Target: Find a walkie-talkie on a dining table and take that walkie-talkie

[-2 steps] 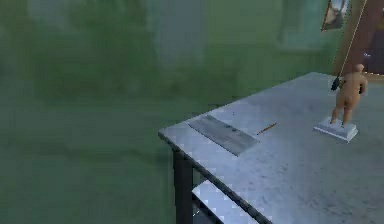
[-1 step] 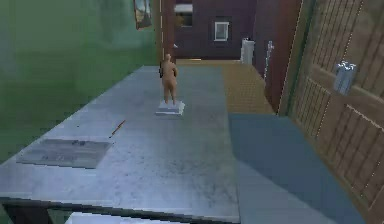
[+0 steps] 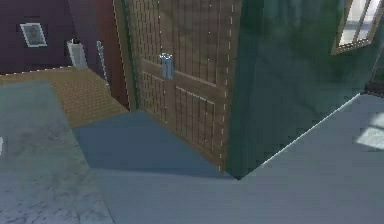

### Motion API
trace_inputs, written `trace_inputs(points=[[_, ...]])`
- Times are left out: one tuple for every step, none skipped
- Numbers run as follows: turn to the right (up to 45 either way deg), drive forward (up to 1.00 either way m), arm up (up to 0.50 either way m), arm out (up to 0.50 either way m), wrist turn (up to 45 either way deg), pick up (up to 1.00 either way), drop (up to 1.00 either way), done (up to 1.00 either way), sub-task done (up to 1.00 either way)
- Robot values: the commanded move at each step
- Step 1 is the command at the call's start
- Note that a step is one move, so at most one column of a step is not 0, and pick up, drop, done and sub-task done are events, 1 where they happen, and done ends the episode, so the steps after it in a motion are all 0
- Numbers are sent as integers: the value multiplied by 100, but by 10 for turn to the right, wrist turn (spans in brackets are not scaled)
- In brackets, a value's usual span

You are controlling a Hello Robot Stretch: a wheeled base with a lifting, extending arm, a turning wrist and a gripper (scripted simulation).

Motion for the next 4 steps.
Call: trace_inputs(points=[[120, 0, 0, 0, 0, 0, 0, 0, 0], [0, 25, 0, 0, 0, 0, 0, 0, 0], [-120, 0, 0, 0, 0, 0, 0, 0, 0], [0, 15, 0, 0, 0, 0, 0, 0, 0]])
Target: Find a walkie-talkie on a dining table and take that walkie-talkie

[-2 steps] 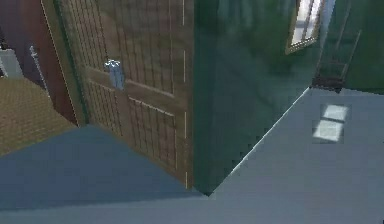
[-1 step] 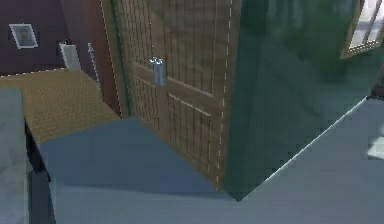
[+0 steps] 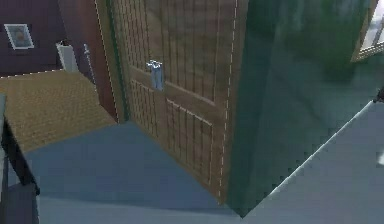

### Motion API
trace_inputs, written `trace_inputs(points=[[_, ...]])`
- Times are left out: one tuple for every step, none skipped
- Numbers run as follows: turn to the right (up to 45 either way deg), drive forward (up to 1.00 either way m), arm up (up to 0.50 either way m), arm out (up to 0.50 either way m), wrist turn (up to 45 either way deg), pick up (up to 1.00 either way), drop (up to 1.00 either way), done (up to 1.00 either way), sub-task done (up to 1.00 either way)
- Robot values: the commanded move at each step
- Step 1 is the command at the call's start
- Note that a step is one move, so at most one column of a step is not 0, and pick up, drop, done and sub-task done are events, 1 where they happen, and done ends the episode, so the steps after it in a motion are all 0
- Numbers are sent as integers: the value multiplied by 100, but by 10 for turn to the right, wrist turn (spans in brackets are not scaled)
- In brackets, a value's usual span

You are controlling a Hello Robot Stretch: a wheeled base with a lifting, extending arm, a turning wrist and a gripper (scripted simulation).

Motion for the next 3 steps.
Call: trace_inputs(points=[[-300, 0, 0, 0, 0, 0, 0, 0, 0], [0, 100, 0, 0, 0, 0, 0, 0, 0], [0, 100, 0, 0, 0, 0, 0, 0, 0]])
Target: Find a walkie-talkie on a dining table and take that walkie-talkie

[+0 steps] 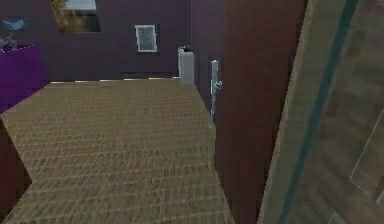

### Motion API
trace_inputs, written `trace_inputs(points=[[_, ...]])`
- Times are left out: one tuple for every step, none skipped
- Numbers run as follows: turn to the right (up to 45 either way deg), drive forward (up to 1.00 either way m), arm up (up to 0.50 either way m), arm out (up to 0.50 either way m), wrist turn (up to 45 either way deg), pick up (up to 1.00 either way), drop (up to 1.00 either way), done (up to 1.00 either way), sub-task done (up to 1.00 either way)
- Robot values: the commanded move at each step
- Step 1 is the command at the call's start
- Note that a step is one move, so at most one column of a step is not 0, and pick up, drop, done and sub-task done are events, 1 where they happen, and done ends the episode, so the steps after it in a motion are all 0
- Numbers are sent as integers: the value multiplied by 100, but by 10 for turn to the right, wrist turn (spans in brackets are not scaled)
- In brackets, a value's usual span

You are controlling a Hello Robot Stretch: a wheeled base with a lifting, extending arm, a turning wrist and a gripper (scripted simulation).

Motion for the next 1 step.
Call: trace_inputs(points=[[0, 25, 0, 0, 0, 0, 0, 0, 0]])
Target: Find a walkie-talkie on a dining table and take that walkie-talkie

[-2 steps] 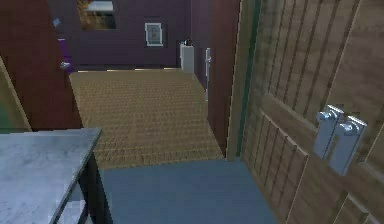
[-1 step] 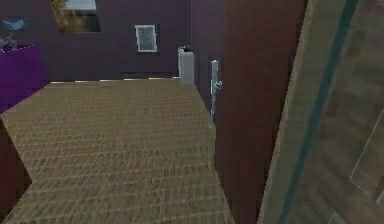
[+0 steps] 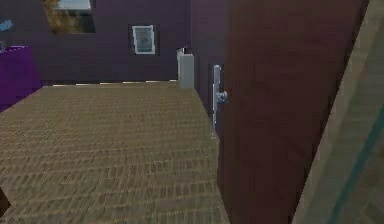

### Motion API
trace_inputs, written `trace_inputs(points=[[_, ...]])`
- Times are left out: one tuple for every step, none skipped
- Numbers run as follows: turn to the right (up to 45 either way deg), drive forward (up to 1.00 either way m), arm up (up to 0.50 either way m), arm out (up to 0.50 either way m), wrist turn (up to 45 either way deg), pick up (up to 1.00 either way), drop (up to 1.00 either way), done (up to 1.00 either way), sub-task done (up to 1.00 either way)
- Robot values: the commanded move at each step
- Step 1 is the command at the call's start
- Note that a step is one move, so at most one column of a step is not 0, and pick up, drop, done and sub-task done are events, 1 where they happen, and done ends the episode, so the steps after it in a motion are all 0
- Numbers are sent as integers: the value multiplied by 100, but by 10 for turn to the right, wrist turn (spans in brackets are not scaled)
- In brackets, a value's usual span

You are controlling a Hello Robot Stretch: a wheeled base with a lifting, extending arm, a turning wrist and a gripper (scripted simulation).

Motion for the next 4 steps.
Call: trace_inputs(points=[[-450, 0, 0, 0, 0, 0, 0, 0, 0], [-360, 0, 0, 0, 0, 0, 0, 0, 0], [0, 80, 0, 0, 0, 0, 0, 0, 0], [-450, 0, 0, 0, 0, 0, 0, 0, 0]])
